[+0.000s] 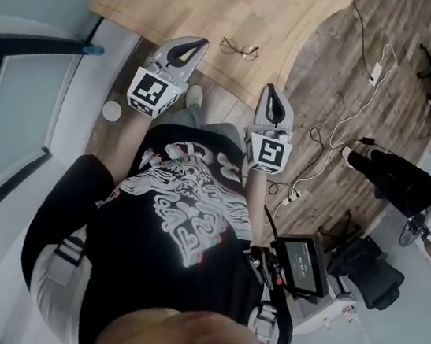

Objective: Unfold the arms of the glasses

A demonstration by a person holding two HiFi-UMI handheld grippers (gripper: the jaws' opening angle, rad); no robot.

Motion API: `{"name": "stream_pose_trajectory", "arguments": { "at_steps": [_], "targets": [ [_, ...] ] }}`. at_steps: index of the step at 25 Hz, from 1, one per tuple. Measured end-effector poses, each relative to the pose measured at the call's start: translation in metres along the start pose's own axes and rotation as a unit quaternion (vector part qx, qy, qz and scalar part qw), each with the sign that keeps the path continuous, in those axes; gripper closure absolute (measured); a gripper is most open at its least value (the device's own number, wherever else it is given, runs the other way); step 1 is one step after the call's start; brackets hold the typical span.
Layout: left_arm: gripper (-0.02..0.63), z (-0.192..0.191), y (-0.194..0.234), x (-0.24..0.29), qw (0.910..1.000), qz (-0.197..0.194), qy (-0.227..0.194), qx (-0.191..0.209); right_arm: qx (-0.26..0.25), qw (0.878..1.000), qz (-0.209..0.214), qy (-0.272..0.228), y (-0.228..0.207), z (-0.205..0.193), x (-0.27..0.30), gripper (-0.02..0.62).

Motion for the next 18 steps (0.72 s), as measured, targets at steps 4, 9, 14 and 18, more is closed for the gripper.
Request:
{"name": "stream_pose_trajectory", "arguments": {
  "at_steps": [4, 9, 14, 18],
  "targets": [
    [0.617, 0.002, 0.017, 0.005, 0.9999, 0.002, -0.011, -0.006, -0.034, 0.999, 0.014, 0.014, 0.005, 0.002, 0.02, 0.597],
    [0.617, -0.003, 0.029, 0.01, 0.9999, 0.001, -0.004, -0.015, -0.056, 0.998, 0.03, 0.025, 0.008, 0.003, 0.039, 0.595],
    [0.617, -0.007, 0.039, 0.018, 0.9999, 0.0, 0.007, -0.012, -0.059, 0.997, 0.039, 0.031, 0.004, 0.001, 0.056, 0.595],
    [0.617, -0.01, 0.05, 0.029, 0.9999, -0.006, 0.012, -0.009, -0.051, 0.997, 0.048, 0.036, 0.002, -0.006, 0.074, 0.595]
  ]
}}
Point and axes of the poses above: the fingertips, and each gripper's own axes: x forward along the fingers, y to its left, z out of its top, the point moved 7 cm from there along -x, backward along the fingers, and after that the axes turned 4 degrees about -z, right-handed, at the moved point
